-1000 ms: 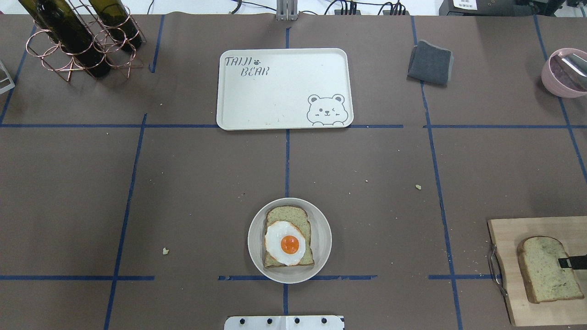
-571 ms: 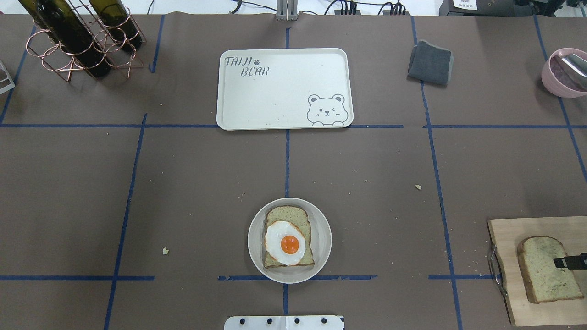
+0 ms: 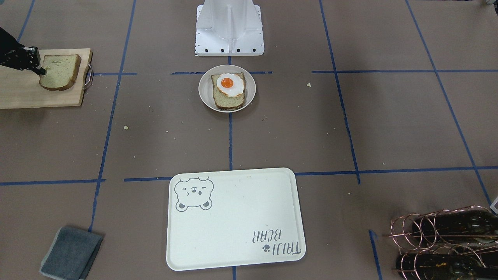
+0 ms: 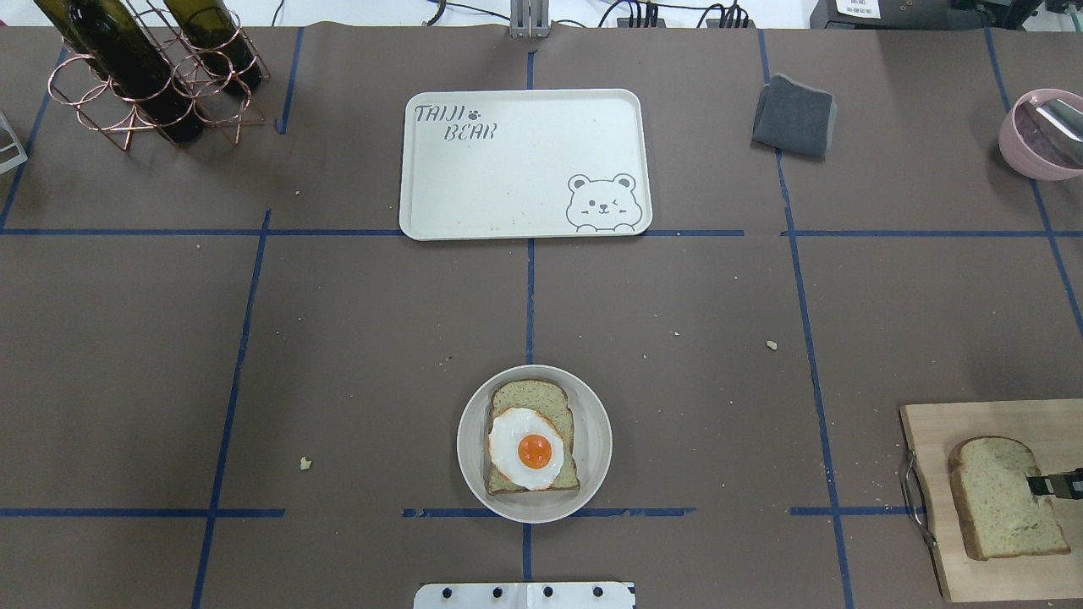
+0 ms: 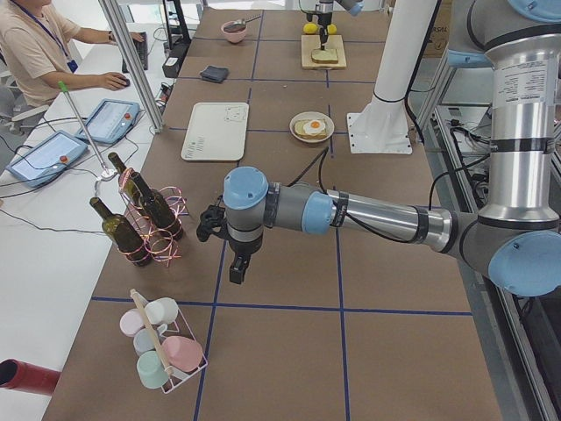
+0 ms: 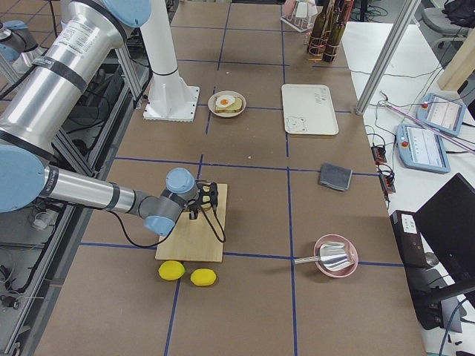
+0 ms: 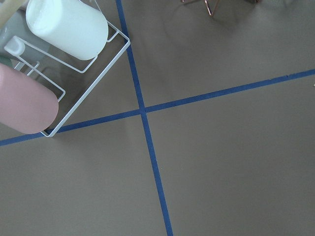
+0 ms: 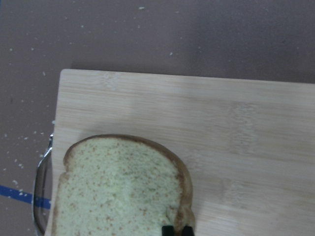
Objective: Make sandwich and place on tray
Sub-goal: 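Lower the right gripper and grasp the bread slice on the board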
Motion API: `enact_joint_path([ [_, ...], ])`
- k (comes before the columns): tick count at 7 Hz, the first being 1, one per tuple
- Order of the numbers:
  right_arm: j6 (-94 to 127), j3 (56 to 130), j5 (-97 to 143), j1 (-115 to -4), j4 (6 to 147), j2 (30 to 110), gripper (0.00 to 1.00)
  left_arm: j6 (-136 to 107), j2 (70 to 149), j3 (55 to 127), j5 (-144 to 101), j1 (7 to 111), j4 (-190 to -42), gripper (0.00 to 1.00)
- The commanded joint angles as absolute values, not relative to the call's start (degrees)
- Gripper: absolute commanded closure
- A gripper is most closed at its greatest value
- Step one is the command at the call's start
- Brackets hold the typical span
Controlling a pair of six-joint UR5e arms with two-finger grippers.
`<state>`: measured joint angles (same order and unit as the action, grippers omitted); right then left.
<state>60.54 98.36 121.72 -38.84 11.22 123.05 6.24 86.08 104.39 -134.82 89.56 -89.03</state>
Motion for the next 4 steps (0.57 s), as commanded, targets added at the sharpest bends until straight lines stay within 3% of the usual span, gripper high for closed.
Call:
enact_joint_path([
  [1,61.25,98.7,123.22,-38.94,5.65,122.44,1.0,6.24,86.04,104.5,-134.82,89.56,-89.03,0.0],
  [4,67.37,103.97,129.71,-41.38,5.27,117.81,1.0,6.24,85.96,104.41,-134.82,89.56,-88.95,0.0],
])
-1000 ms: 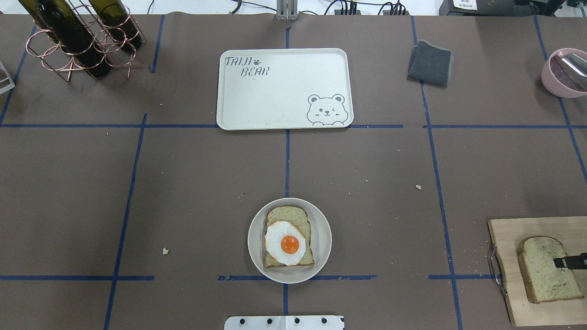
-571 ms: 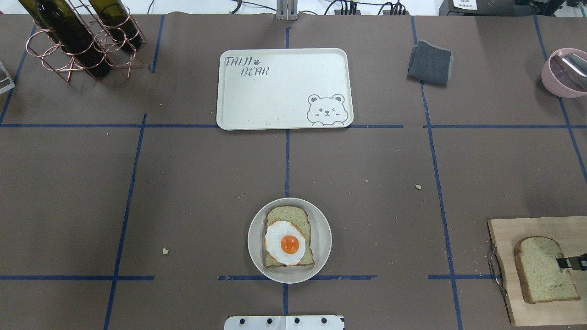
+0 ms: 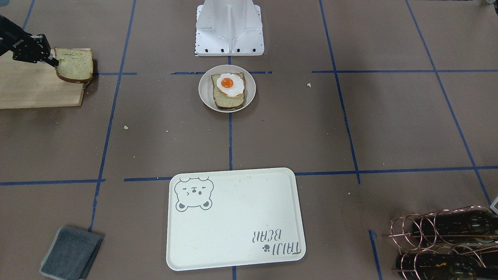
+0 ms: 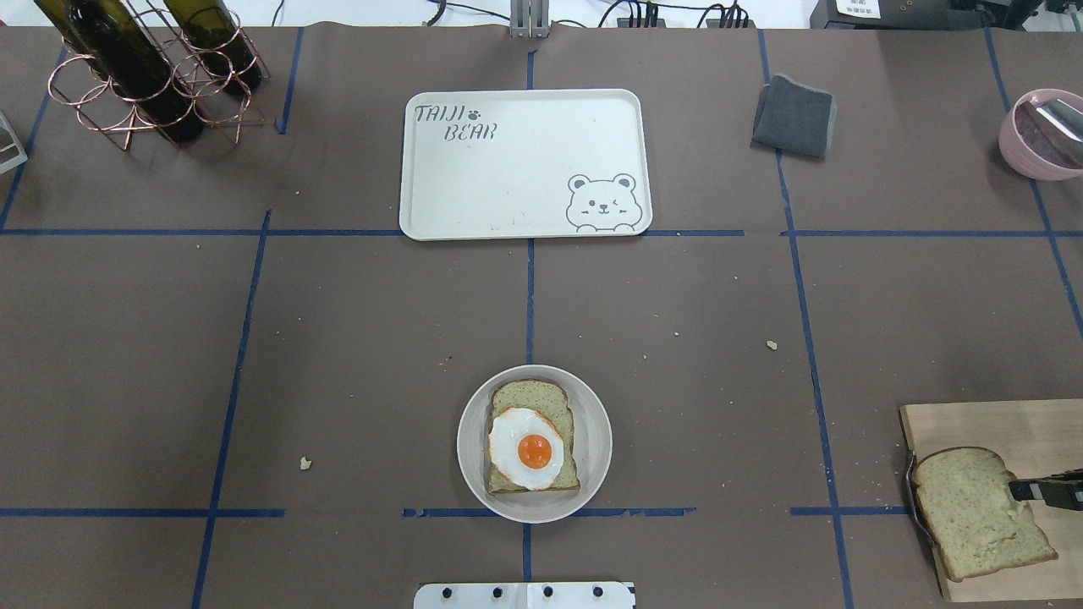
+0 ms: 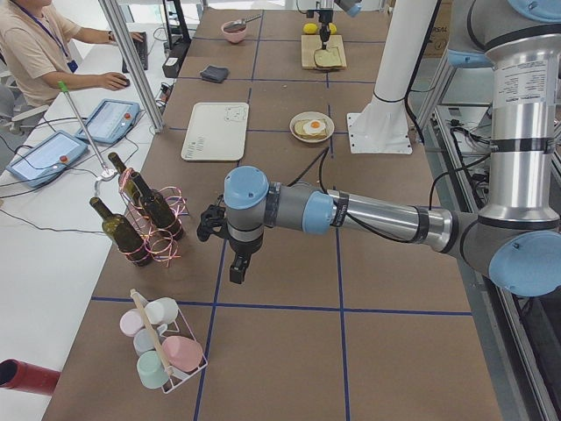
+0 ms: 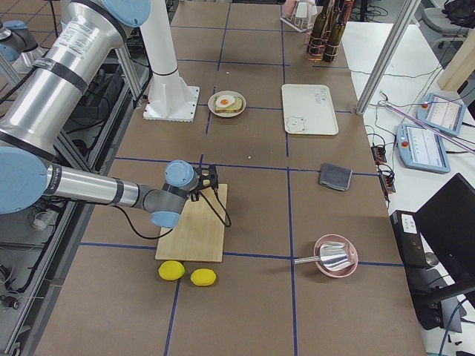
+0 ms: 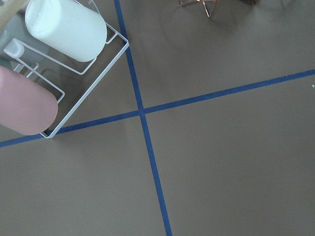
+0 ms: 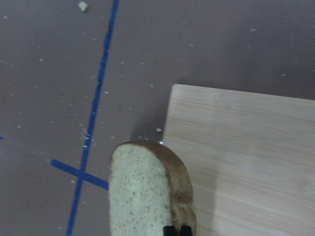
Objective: Make sandwich and place on tray
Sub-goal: 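Carry the bread slice with the right gripper over the egg-topped bread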
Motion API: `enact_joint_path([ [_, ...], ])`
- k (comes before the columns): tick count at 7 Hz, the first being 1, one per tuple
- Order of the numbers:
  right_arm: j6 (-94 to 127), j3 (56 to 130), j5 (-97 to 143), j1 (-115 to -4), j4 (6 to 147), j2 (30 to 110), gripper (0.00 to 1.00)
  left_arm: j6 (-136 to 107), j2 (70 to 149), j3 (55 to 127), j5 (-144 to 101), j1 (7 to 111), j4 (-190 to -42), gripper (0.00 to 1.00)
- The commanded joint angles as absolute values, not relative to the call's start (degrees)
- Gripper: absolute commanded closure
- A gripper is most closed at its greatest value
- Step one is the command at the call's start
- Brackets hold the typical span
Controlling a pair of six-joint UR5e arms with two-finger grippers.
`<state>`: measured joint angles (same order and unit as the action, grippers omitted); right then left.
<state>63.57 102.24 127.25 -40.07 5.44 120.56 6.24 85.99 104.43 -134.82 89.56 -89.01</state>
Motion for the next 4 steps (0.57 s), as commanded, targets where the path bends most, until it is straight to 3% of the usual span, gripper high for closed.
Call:
enact_joint_path([
  [1,70.02,104.41,129.73,-41.4,5.45,113.77,1.0,6.24,85.87,104.41,-134.82,89.56,-88.95,0.0],
  [4,83.01,104.5,125.19,-39.48,12.0,94.48,1.0,6.24,85.78,103.89,-134.91,89.56,-88.77,0.0],
])
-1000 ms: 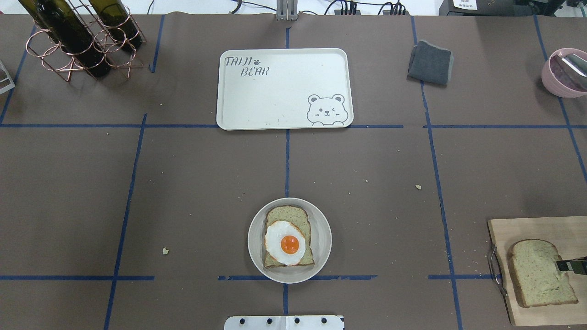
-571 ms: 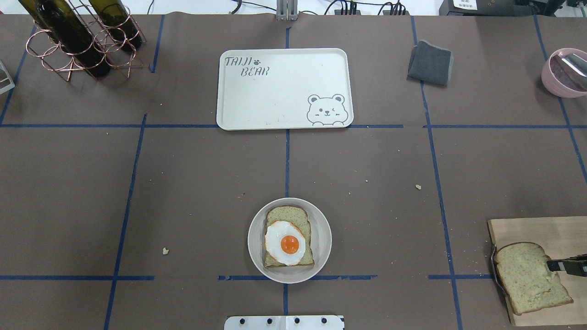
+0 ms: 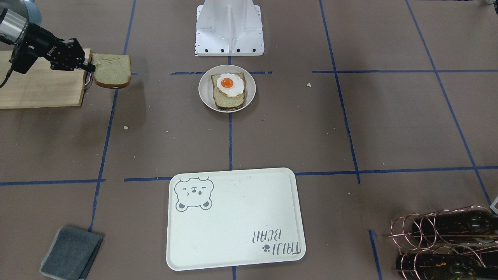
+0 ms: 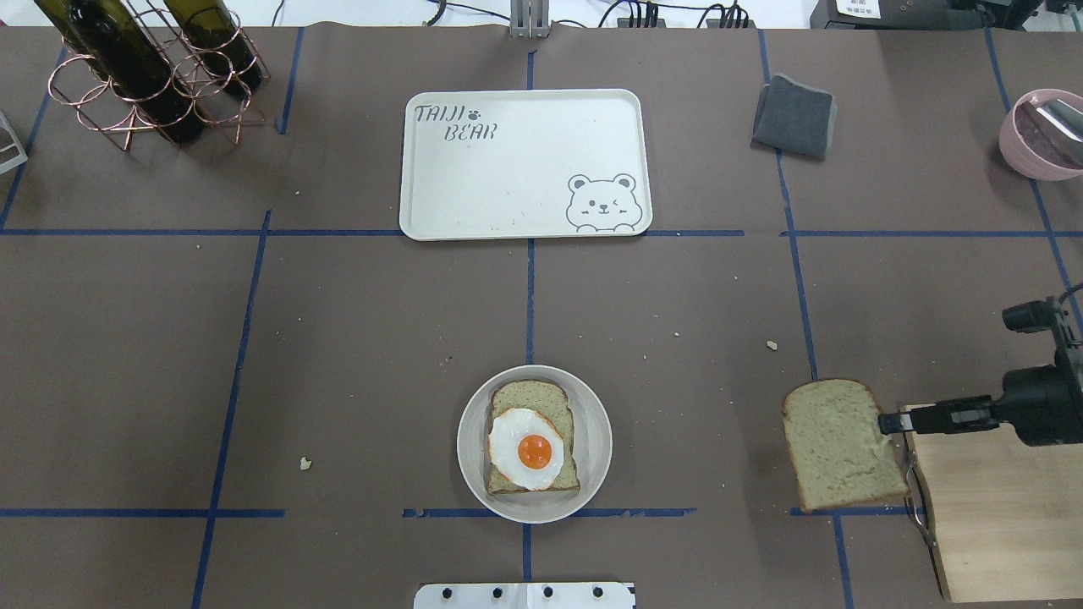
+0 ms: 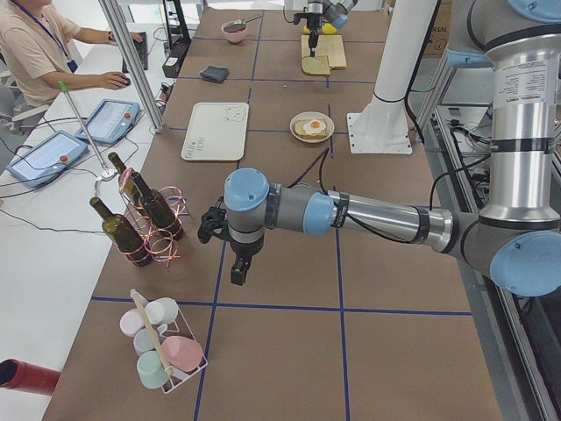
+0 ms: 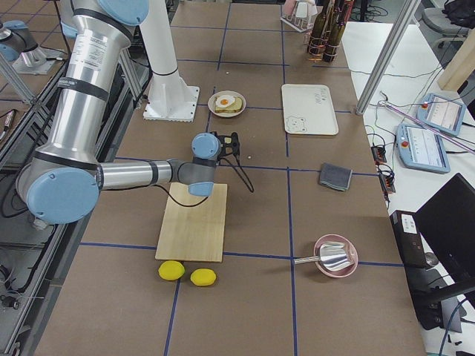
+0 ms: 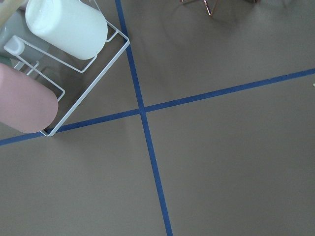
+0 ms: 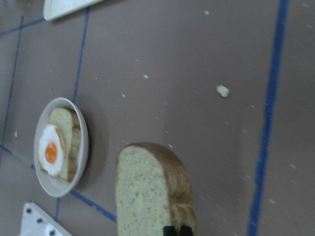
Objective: Make sandwich and place on tray
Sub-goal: 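Carry the bread slice with the right gripper over the egg-topped bread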
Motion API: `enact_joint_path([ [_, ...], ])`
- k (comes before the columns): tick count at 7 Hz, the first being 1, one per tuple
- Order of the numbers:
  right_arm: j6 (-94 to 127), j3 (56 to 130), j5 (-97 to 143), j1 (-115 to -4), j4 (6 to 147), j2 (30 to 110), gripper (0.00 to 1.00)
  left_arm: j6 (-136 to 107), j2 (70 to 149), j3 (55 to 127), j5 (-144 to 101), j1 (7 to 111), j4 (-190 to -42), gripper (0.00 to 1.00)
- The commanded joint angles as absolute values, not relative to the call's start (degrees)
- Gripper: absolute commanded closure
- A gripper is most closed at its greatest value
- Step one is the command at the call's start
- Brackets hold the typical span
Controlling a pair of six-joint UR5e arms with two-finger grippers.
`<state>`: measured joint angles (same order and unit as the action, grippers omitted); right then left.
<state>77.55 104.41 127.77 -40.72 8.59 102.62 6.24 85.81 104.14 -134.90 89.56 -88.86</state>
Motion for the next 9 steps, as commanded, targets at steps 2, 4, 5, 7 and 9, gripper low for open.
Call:
enact_joint_path([
  [2,87.97,105.29,112.66,-30.37,24.88,80.66,1.0,6.07,85.78,103.54,-134.91,89.56,-88.77,0.0],
  [4,90.0,105.73,97.02,-18.26,36.52,72.63,1.0,5.89,85.78,103.27,-134.91,89.47,-88.77,0.0],
  [5,89.91,105.21,95.99,-16.11,37.26,72.25,1.0,5.89,85.69,103.27,-134.91,89.47,-88.68,0.0],
  [7,89.3,103.98,95.89,-15.39,37.35,72.77,1.0,5.89,85.69,103.18,-134.82,89.47,-88.68,0.0],
  [9,89.12,103.97,96.41,-16.25,37.35,73.3,1.0,5.89,85.61,103.27,-134.82,89.56,-88.68,0.0],
])
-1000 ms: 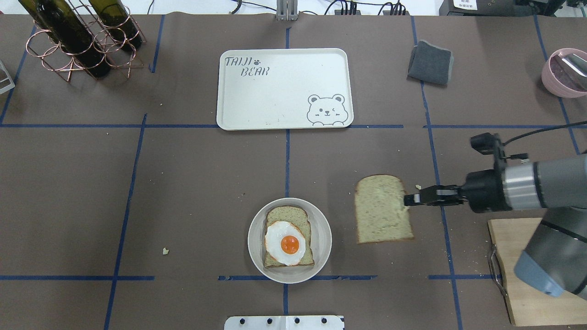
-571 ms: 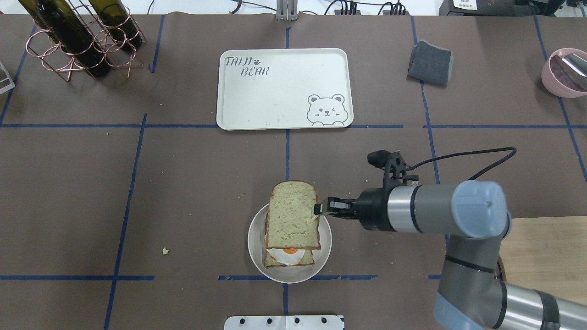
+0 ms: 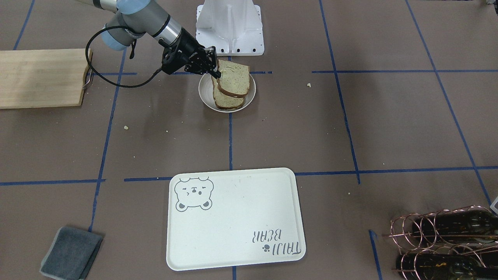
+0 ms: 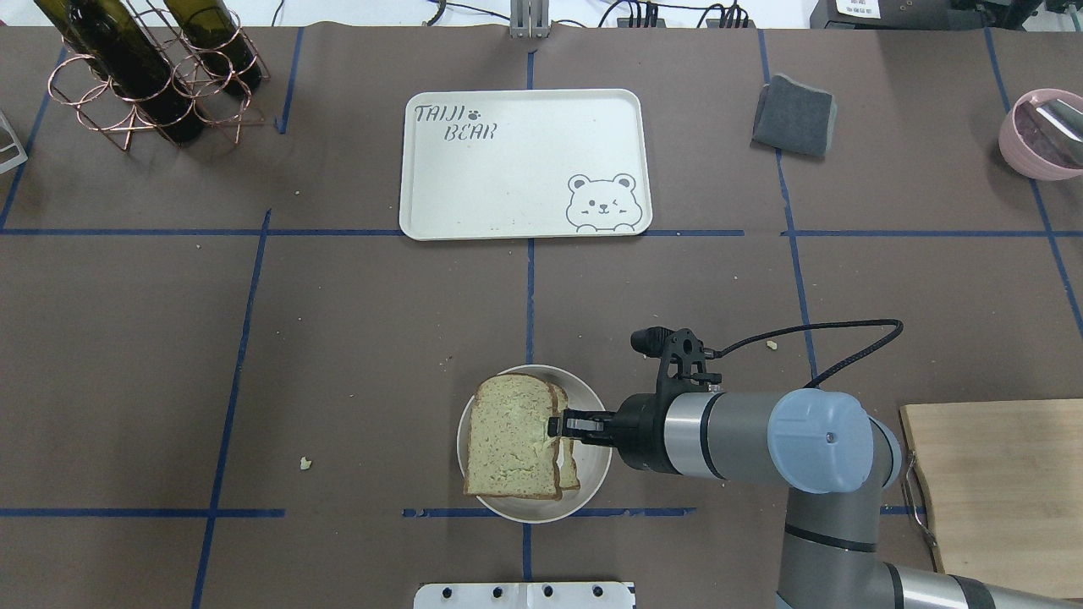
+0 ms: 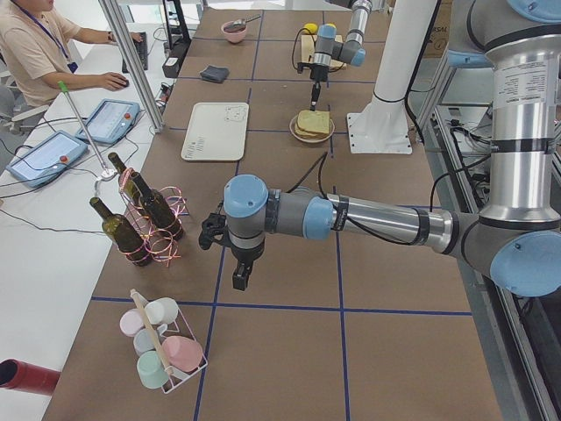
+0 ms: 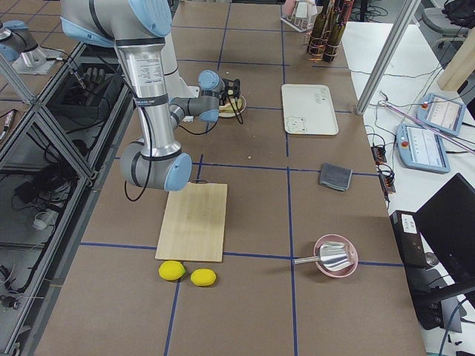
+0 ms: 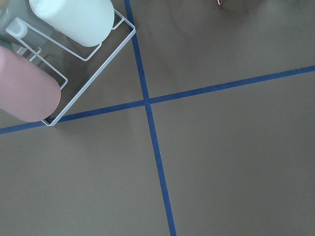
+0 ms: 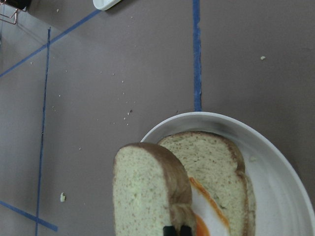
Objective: Make sandwich and place on tray
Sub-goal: 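Lower the bread onto the egg and open the right gripper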
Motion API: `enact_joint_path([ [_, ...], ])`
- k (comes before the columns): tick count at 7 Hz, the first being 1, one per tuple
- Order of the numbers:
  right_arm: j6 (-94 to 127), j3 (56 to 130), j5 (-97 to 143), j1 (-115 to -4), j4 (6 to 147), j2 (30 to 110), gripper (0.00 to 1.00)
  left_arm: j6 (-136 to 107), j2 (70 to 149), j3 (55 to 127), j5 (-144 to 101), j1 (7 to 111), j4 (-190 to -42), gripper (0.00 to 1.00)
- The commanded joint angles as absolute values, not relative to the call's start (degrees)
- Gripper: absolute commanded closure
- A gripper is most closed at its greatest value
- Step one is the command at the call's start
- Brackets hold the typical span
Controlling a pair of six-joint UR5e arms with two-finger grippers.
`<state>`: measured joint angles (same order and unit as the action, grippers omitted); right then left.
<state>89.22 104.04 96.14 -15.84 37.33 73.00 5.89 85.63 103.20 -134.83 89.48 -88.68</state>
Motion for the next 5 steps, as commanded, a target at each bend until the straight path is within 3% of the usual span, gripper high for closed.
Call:
enact_joint_path([
  [1,89.12,103.97,96.5,-16.52,37.35,73.91,1.0,5.89,85.61,103.27,-134.82,89.56,-88.68,0.0],
  [2,89.03,103.89,96.42,-16.7,37.44,74.26,1.0,5.89,85.61,103.27,-134.82,89.56,-88.68,0.0],
  [3,89.03,104.06,95.89,-16.61,37.44,74.53,0.77,5.89,85.17,103.27,-134.91,89.56,-88.68,0.0],
  [4,89.03,104.06,95.63,-16.52,37.88,74.88,0.15,5.89,85.17,103.36,-134.91,89.56,-88.68,0.0],
  [5,89.03,105.02,94.32,-16.87,40.4,74.8,0.0,5.89,85.17,103.53,-134.91,89.56,-88.68,0.0],
])
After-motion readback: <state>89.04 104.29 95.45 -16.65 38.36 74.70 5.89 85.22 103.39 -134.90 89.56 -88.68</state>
